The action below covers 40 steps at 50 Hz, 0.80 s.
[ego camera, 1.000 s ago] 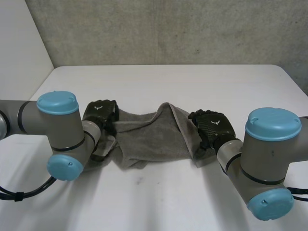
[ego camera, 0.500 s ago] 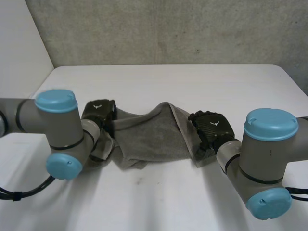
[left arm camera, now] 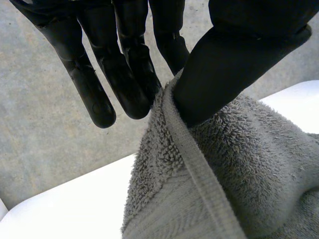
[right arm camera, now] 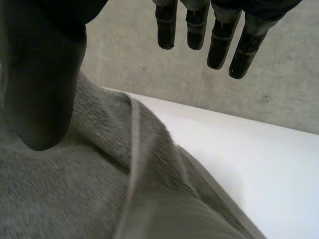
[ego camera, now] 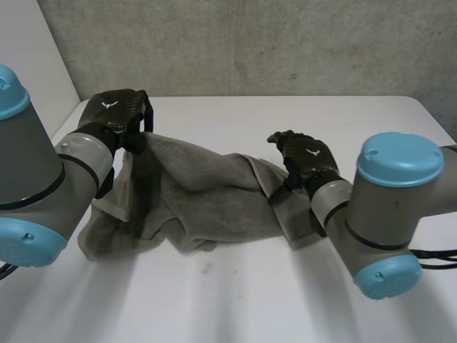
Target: Fold the towel.
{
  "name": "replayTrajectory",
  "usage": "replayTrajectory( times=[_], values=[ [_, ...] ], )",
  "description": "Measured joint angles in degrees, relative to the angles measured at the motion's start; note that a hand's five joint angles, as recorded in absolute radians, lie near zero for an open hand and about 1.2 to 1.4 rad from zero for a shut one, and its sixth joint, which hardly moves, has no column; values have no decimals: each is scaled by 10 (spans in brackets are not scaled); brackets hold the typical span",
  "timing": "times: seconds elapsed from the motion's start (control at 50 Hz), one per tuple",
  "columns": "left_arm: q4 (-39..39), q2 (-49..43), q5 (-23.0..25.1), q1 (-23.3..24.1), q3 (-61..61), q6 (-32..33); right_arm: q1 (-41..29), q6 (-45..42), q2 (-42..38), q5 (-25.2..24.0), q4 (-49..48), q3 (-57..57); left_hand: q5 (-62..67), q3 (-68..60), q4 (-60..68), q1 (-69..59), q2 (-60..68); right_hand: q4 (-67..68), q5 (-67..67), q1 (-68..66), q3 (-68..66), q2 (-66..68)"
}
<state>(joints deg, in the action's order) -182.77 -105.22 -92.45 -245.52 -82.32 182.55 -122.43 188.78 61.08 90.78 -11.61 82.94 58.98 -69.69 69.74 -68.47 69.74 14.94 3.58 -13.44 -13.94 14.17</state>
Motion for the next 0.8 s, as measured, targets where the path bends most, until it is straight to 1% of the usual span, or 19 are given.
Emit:
replayTrajectory(
  times=[0.14,0.34,0.4,0.5,0.58,0.66,0.76,0.8],
  values=[
    [11,16,0,1,-4,-1,-27,26,-54,4,0,-63,0,0,0,0,0,0,0,0,0,0],
    [14,60,1,-2,-17,0,-33,27,-134,8,1,-135,1,0,0,0,0,0,0,0,0,0],
    [14,77,1,-4,-20,0,-32,12,-156,18,1,-150,1,0,0,0,0,0,0,0,0,0],
    [14,101,2,-8,-22,0,-27,-29,-185,55,-1,-165,1,0,0,0,0,0,0,0,0,0],
    [13,113,2,-12,-22,-1,-16,-53,-197,77,-1,-168,1,0,0,0,0,0,0,0,0,0],
    [13,117,2,-17,-21,-1,-3,-63,-196,86,0,-163,2,0,0,0,0,0,0,0,0,0],
    [12,118,2,-26,-20,0,11,-65,-169,89,2,-148,2,0,0,0,0,1,3,-7,-2,2],
    [12,117,3,-32,-20,0,19,-66,-144,88,2,-134,2,0,0,0,0,2,20,-20,-9,6]
  ],
)
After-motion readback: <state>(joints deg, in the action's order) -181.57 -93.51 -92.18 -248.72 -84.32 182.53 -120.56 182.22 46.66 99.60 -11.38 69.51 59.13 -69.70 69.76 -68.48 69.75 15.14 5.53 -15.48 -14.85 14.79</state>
